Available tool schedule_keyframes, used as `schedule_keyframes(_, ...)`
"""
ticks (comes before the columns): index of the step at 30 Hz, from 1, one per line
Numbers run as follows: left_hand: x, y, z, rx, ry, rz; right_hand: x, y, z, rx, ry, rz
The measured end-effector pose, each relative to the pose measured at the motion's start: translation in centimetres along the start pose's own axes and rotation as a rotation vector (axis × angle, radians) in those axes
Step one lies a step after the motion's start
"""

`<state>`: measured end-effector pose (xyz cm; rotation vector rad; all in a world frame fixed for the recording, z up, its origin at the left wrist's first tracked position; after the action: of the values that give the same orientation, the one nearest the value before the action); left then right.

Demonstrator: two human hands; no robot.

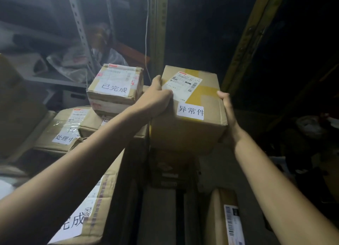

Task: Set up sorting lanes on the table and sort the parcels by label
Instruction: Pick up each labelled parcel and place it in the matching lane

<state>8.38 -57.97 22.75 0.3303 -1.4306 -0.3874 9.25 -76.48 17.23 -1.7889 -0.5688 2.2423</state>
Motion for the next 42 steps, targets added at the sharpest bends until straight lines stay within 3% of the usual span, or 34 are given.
schedule_keyframes(9, 0.4, -0.2, 0.1, 0.000, -0.063, 0.003, -0.1, 0.8, 0.9, 0.012, -0.068, 0.028)
schedule_keyframes(24, -0.9, -1.0, -0.5, -0.059, 0.067, 0.131, -0.1, 1.2, 1.0, 0.022, -0.097, -0.005)
schedule_keyframes(35, -0.2, 0.2, 2.7, -0.049, 0.084, 0.296, -1.0, -1.6, 3.4, 0.029, 0.013, -0.023)
schedule_keyframes(42, 1.2, 1.4, 8.9, -0.038, -0.054, 0.292, -2.7, -3.5, 10.7, 0.046, 0.157, 0.043)
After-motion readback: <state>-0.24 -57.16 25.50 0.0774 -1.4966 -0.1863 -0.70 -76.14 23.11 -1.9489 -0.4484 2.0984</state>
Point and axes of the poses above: each hand's wrist, its own z-axis away from the middle knuckle, its own y-axis out of the back of the hand, x = y × z, the point moved 5 cm from there along -z, towards the middle knuckle, and after that the axes turned 4 degrees about -z, right-handed, at the moved point
